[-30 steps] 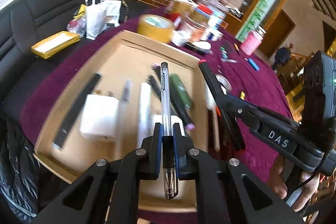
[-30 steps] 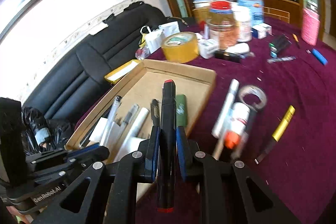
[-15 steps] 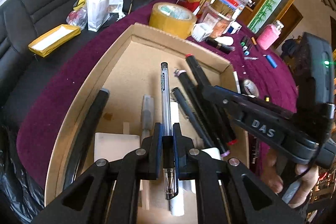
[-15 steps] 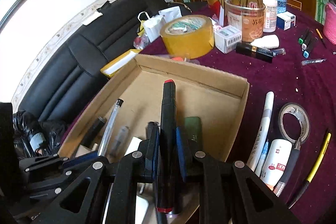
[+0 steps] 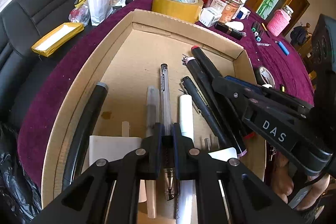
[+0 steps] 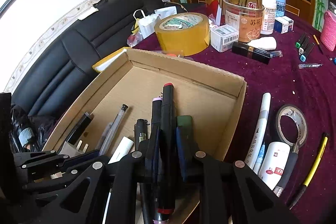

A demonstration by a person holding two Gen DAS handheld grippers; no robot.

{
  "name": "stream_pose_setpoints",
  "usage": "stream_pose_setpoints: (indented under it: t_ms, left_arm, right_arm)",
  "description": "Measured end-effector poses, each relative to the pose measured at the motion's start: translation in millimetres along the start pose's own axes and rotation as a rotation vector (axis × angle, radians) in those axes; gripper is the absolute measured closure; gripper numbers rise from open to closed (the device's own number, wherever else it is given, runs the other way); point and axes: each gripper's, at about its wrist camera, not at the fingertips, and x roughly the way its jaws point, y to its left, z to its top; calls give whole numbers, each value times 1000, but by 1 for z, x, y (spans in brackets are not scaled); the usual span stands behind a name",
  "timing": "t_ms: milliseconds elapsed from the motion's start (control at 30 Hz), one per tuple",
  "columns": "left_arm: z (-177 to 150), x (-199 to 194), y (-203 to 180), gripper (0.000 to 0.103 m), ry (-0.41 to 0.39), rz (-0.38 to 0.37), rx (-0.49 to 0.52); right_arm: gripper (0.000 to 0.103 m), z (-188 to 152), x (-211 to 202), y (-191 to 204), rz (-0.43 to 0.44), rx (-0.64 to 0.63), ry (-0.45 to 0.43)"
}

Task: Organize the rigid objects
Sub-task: 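Move both grippers back over the pens on the table, then grasp the yellow mechanical pencil with the right gripper while the left grasps the black-capped clear pen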

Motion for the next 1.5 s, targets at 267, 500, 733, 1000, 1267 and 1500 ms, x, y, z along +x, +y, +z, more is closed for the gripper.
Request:
stream_pose_setpoints:
  t_ms: [267,500,733,1000,1267,1500]
  left_arm:
    - [-8,-11,-3,80,-44,14,18]
    - [-22,-41,-14,33,-159,15,39]
    - [-47,-70,-45,32,-233,-80,33]
    - [-73,-63,-101,31,-213,-119,127]
    - [-88,-72,-112,31,-208,-95,166]
    - [-87,-73,-114,31,-207,-67,169]
  right_arm:
    - [65,-2,-2,-1,32,22,-4]
    - [59,-4,-29,-6,149,63,-51]
    - [59,-30,-105,-63,106,201,-131]
    - [59,-73,-116,-156,-88,416,-36]
    - [59,-61,-92,-172,-129,497,7]
    - [73,-50,-71,-161,-304,448,32]
